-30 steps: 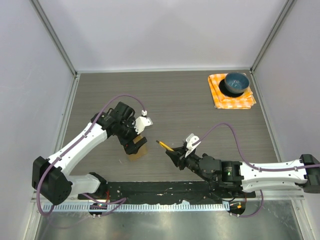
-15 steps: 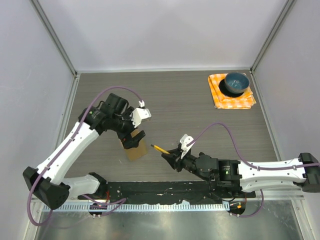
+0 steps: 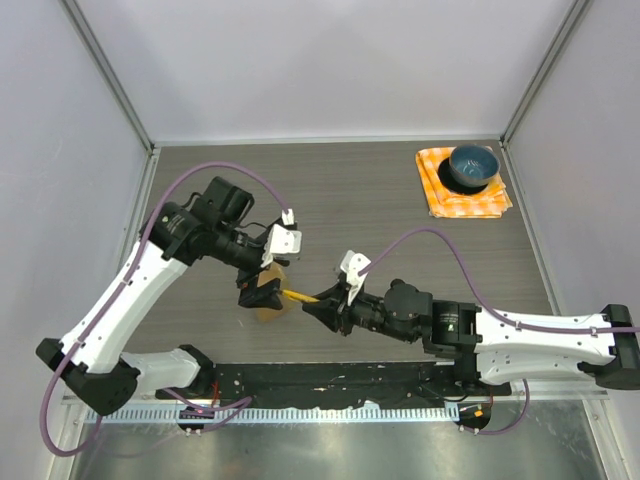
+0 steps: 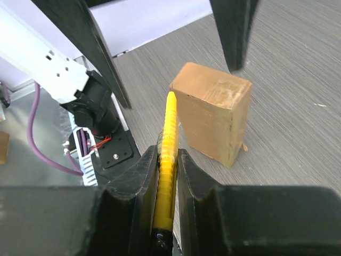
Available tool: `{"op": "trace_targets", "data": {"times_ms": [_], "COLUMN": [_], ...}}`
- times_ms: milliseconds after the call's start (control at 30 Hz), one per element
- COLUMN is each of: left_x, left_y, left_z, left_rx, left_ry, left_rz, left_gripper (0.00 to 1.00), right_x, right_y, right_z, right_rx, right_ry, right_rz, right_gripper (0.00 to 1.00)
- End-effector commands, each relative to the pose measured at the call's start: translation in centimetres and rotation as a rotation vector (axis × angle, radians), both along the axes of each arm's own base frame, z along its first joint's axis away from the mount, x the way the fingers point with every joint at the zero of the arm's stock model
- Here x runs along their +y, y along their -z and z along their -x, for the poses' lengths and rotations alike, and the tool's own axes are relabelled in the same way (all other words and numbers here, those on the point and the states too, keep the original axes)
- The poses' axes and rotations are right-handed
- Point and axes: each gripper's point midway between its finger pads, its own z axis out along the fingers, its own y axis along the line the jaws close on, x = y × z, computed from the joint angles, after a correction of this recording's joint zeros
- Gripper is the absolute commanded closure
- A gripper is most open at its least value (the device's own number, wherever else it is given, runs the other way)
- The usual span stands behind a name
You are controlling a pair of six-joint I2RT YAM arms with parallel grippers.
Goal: Unpack the express box
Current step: Adjust the knife.
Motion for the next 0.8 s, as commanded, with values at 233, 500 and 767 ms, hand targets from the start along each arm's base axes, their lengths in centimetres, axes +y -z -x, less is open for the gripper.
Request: {"op": "trace_targets", "data": {"times_ms": [233,500,767], "left_x": [1.8,2.1,2.4], "left_y": [1.1,1.6,2.1], "left_z": [4.9,6.3,6.9], "left_rx": [0.195,0.266,0.284], "left_ry": [0.136,0.162,0.165], "left_rz": [-0.106,-0.158,-0.181], "left_gripper": [0.18,0.54,0.56], "right_x": [1.7,1.5,1.0], "right_y": [-3.2,-4.2,-4.1], "right_z": [1.2,0.4,-0.3], "right_rx": [-0.024,-0.055,-0.082], "right_ry": [-0.141,-0.111,-0.092], "right_rz": [0.002,-0.003,0.057], "right_gripper": [0.99,0.99,0.99]}}
